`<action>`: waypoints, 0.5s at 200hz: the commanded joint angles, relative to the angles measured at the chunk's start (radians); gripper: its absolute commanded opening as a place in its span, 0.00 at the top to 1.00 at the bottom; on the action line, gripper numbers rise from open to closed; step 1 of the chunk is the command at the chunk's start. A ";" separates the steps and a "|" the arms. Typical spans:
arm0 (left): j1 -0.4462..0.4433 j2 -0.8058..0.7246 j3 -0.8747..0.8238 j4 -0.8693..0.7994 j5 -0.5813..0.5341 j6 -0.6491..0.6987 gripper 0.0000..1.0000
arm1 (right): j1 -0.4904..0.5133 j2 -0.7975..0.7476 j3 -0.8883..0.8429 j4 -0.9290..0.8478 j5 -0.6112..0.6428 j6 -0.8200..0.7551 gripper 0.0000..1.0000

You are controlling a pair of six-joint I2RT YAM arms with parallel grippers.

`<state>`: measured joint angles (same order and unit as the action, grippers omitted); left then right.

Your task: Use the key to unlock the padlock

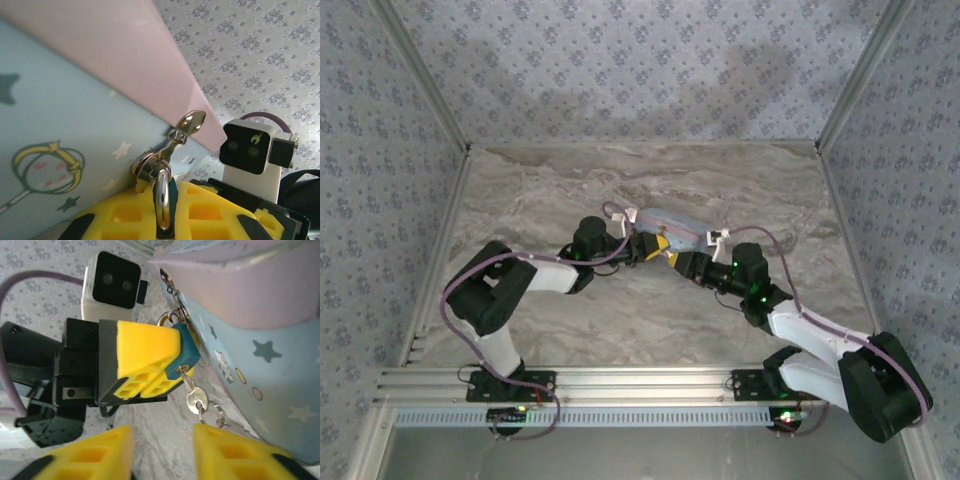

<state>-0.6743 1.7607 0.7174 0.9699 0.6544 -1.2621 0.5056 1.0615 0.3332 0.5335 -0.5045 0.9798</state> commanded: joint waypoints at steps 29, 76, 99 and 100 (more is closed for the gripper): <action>0.001 -0.030 0.010 0.108 0.019 0.004 1.00 | 0.013 0.007 0.017 -0.012 0.047 -0.003 0.68; 0.002 -0.030 0.005 0.114 0.019 0.002 1.00 | 0.026 0.057 0.021 0.031 0.060 0.014 0.71; 0.001 -0.030 0.005 0.121 0.021 -0.003 1.00 | 0.024 0.049 0.020 0.033 0.076 0.019 0.80; 0.001 -0.030 0.005 0.121 0.021 -0.003 1.00 | 0.025 0.049 0.020 0.034 0.077 0.019 0.80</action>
<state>-0.6743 1.7607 0.7170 0.9768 0.6533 -1.2697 0.5262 1.1164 0.3336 0.5365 -0.4599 0.9886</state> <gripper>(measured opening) 0.115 0.232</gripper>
